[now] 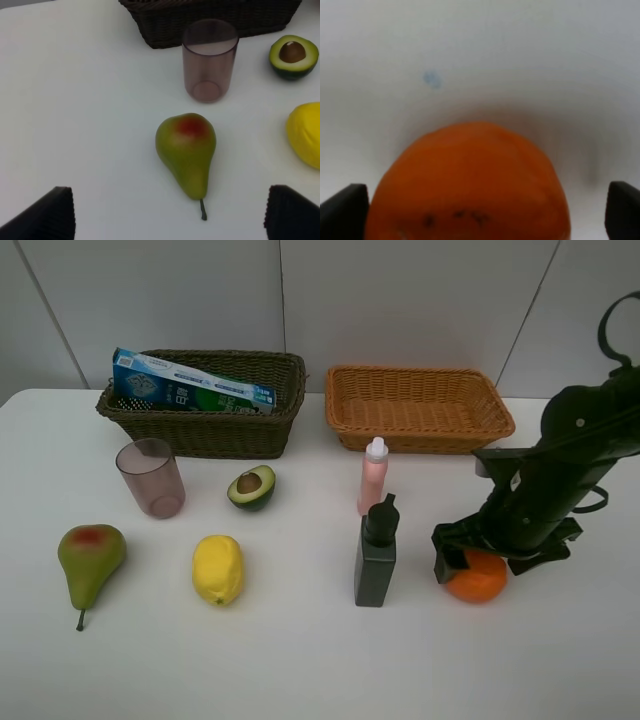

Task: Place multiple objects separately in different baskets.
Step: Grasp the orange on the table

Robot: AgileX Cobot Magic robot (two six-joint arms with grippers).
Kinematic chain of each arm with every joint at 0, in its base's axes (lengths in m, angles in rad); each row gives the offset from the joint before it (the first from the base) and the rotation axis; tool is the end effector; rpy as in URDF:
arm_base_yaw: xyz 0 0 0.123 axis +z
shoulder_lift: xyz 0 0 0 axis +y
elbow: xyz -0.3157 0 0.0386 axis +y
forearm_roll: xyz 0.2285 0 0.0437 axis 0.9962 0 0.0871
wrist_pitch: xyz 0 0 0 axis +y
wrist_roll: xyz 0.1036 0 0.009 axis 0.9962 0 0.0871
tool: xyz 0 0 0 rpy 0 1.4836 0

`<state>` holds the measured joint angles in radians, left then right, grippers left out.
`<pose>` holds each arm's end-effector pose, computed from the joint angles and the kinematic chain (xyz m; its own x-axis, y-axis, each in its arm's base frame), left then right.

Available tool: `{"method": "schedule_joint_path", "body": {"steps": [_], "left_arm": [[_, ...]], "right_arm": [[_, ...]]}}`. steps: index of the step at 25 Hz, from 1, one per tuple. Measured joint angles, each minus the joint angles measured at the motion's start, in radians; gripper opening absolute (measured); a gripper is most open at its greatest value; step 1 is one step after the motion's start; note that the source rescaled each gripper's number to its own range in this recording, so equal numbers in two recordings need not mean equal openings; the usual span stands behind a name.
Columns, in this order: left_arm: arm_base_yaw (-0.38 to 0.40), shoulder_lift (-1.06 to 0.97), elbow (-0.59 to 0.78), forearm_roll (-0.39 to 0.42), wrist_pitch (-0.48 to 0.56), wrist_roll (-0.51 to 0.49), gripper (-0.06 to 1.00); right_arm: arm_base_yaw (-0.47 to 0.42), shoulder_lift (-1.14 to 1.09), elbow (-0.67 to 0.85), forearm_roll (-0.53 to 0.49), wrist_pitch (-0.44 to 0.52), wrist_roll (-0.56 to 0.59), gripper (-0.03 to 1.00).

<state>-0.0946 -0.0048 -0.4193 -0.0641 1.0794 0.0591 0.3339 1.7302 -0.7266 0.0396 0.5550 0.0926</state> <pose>-0.0385 -0.0023 0.2381 -0.5306 0.0792 -0.8439 0.1571 0.9876 -0.0060 0.2432 0.0867 0.1559 -0.9741 -0.2046 -0.0962 -0.2086 0.9774 0.0331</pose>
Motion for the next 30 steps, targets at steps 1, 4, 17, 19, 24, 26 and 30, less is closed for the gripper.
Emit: {"method": "schedule_joint_path", "body": {"steps": [1, 4, 17, 19, 24, 26, 30], "left_arm": [[0.000, 0.000, 0.000, 0.000, 0.000, 0.000, 1.00], [0.000, 0.000, 0.000, 0.000, 0.000, 0.000, 1.00], [0.000, 0.000, 0.000, 0.000, 0.000, 0.000, 1.00], [0.000, 0.000, 0.000, 0.000, 0.000, 0.000, 1.00], [0.000, 0.000, 0.000, 0.000, 0.000, 0.000, 1.00], [0.000, 0.000, 0.000, 0.000, 0.000, 0.000, 1.00], [0.000, 0.000, 0.000, 0.000, 0.000, 0.000, 1.00]], "right_arm": [[0.000, 0.000, 0.000, 0.000, 0.000, 0.000, 0.99], [0.000, 0.000, 0.000, 0.000, 0.000, 0.000, 0.99], [0.000, 0.000, 0.000, 0.106, -0.032, -0.006, 0.62], [0.000, 0.000, 0.000, 0.117, -0.035, -0.006, 0.62], [0.000, 0.000, 0.000, 0.089, -0.032, 0.012, 0.62], [0.000, 0.000, 0.000, 0.080, -0.032, 0.020, 0.62], [0.000, 0.000, 0.000, 0.080, -0.033, 0.021, 0.62]]}}
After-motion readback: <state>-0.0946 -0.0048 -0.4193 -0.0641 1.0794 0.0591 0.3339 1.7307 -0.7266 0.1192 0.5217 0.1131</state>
